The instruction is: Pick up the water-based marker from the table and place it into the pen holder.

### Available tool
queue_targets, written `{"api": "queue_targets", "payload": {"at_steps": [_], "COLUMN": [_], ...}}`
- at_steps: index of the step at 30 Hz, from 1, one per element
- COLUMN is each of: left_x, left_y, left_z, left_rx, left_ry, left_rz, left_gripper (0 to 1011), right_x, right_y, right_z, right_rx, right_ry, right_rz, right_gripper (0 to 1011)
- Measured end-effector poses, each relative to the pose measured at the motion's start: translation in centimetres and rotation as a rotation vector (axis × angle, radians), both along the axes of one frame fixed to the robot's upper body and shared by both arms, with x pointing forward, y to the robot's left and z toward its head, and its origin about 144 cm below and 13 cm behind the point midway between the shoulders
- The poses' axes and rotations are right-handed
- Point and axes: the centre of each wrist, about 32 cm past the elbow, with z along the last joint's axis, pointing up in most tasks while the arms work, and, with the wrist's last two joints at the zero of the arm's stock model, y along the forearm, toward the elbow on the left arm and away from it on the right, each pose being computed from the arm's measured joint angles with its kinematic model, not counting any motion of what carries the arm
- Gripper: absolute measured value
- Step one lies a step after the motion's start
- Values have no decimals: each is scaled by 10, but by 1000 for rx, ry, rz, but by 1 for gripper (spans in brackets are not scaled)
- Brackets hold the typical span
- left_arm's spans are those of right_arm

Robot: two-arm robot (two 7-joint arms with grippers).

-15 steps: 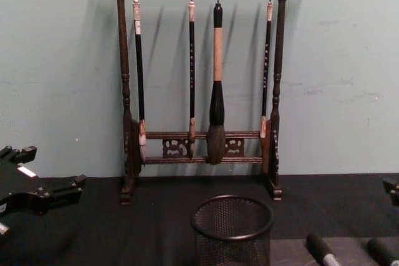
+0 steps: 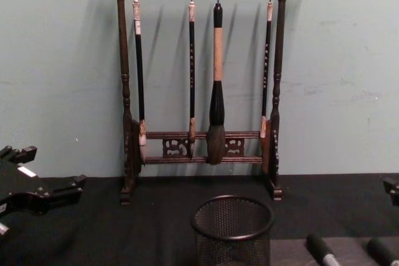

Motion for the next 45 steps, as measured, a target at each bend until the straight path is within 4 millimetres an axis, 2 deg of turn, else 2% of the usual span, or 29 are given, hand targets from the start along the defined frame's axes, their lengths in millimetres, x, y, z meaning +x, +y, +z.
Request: {"api": "queue_targets", "payload": {"at_steps": [32, 45], "left_x": [0, 0], "left_y": [0, 0], "left_z": [0, 0], "left_rx": [0, 0], "left_ry": [0, 0], "left_rz": [0, 0], "left_gripper": [1009, 1009], "right_x": [0, -3], "right_y": [-1, 9], "right_z": [1, 11], "right_rx": [6, 45], "right_ry": [12, 173], "right_rz": [0, 15], "right_gripper": [1002, 1002]}}
